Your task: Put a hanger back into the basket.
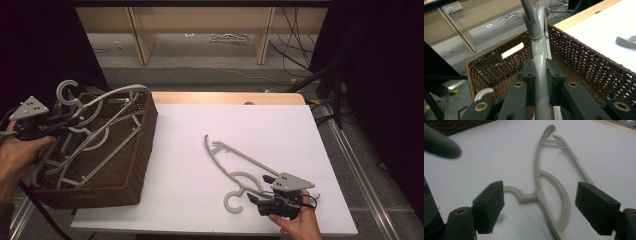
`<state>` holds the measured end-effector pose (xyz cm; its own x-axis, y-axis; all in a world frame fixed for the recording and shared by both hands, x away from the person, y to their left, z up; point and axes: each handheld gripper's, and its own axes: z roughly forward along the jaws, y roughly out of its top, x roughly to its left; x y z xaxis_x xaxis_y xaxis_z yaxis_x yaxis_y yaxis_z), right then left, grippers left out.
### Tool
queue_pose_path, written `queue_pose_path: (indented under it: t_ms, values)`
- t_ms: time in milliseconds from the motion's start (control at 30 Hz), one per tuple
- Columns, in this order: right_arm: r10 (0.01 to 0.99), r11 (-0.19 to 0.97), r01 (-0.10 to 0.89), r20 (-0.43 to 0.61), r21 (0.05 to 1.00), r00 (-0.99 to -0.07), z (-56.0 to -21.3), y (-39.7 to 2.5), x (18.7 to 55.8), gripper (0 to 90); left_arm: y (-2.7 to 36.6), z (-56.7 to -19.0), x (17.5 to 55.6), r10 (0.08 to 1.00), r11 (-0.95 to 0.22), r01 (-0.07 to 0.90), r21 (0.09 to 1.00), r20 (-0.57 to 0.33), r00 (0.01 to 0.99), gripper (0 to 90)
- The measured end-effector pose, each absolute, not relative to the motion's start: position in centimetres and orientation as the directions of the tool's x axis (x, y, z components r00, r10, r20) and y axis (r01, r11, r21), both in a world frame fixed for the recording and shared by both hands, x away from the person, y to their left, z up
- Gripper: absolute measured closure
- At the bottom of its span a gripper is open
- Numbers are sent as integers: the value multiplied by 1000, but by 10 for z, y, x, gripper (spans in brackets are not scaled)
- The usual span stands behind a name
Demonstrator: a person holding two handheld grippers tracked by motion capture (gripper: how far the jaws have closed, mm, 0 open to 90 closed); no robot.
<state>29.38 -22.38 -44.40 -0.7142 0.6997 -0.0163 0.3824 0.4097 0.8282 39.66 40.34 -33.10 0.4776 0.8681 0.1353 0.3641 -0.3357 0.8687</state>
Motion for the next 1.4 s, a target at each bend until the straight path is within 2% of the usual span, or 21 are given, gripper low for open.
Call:
queue_pose_path:
  t_ms: [333, 533, 833, 900, 1067, 1100, 1400]
  values:
    - [701, 411, 380, -20, 829, -713, -445, -224, 294, 237, 408, -342, 397, 866, -343, 379, 860, 133, 482, 796]
    - [700, 412, 379, -21, 829, -714, -444, -224, 294, 239, 405, -352, 404, 850, -392, 412, 823, 152, 505, 795]
    - [697, 417, 380, -22, 826, -717, -445, -223, 294, 239, 401, -373, 412, 820, -447, 481, 754, 131, 557, 791]
    - [698, 418, 379, -24, 825, -716, -445, -223, 294, 239, 396, -382, 414, 840, -390, 493, 777, 82, 536, 790]
    - [697, 417, 382, -21, 824, -717, -445, -223, 294, 239, 393, -395, 419, 856, -376, 560, 738, 45, 515, 783]
    - [696, 419, 381, -22, 824, -717, -445, -223, 294, 239, 395, -400, 420, 878, -356, 592, 723, 41, 477, 780]
    - [696, 420, 383, -21, 823, -718, -445, -223, 294, 239, 402, -406, 425, 909, -353, 632, 690, 92, 406, 773]
